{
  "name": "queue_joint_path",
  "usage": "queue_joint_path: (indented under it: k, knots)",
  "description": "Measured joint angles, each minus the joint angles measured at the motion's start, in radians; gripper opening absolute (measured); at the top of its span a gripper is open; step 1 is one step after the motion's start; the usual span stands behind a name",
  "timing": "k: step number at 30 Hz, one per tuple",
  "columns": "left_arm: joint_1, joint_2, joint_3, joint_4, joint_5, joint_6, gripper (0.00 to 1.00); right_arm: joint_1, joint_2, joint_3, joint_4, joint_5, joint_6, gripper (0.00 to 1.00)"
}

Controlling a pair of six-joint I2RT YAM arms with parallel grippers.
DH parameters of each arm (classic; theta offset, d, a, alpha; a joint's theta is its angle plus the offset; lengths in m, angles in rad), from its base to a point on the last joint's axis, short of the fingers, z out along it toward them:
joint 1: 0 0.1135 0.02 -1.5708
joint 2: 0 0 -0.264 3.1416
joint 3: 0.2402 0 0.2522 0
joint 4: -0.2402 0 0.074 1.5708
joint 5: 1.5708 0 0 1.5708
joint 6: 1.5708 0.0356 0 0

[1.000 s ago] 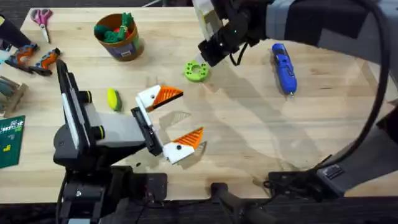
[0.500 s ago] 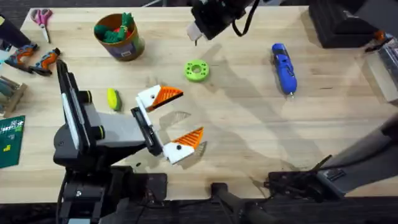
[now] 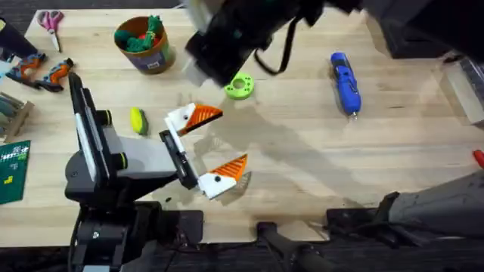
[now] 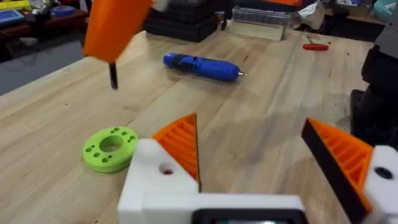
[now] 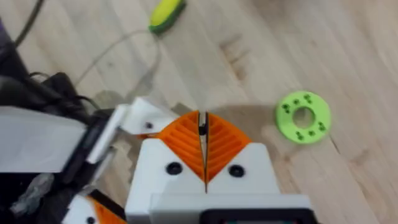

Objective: Pick up the gripper from the table and insert it into the empty holder that is missing its gripper. Then pick up a screw, insert it into the mounting hole, and use the screwdriver to tighten it. Finally, clean up the table by picking up the vegetable and placing it into the bucket.

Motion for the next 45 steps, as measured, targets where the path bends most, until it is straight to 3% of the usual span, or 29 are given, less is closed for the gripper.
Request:
queue_joint_path:
  k: [5, 11, 45]
  knots:
    - [0.0, 0.0, 0.0, 0.0, 0.0, 0.0, 0.986, 0.092, 0.0, 0.0, 0.0, -0.001, 0.001, 0.006]
    - [0.0, 0.0, 0.0, 0.0, 0.0, 0.0, 0.986, 0.141, 0.0, 0.0, -0.002, -0.004, 0.013, 0.006]
    - [0.0, 0.0, 0.0, 0.0, 0.0, 0.0, 0.986, 0.133, 0.019, 0.0, -0.026, -0.004, 0.016, 0.006]
